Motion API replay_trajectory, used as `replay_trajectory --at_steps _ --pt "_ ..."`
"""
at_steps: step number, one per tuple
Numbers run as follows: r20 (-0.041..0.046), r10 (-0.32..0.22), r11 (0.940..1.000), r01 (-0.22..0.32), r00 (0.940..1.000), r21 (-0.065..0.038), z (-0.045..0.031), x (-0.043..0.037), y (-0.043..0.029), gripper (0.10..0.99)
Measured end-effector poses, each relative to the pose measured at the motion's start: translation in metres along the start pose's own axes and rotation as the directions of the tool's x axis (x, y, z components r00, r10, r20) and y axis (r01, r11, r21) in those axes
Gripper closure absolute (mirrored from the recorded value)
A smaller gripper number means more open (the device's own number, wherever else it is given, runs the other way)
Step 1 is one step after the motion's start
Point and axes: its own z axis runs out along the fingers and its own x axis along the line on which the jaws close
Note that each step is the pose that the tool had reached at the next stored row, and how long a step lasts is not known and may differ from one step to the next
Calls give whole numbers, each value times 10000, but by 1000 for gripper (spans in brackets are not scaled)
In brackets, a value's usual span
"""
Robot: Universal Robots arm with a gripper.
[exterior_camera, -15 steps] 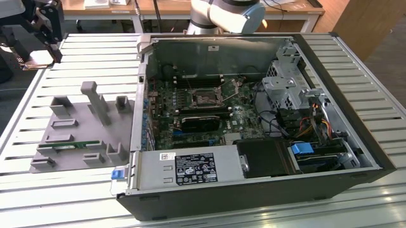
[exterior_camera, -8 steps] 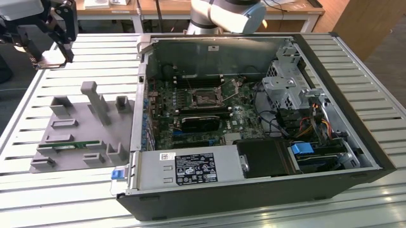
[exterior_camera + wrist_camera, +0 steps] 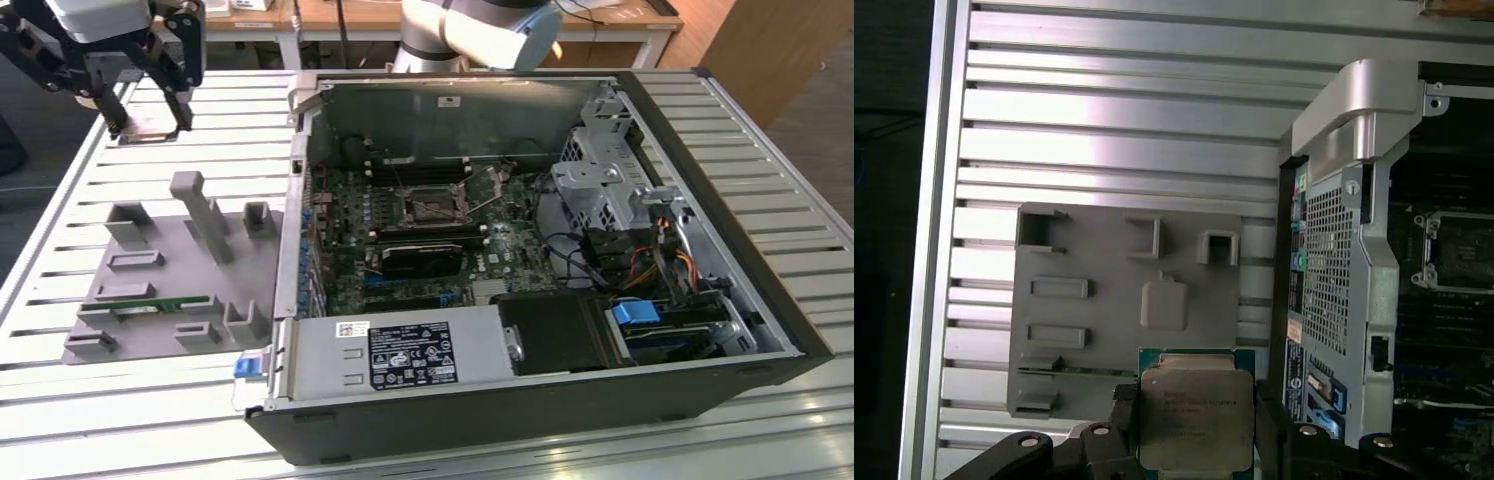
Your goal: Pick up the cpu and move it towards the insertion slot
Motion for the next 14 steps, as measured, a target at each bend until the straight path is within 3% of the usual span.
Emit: replay_trajectory --at_steps 14 --pt "-1 0 10000 0 10000 0 0 -430 -19 545"
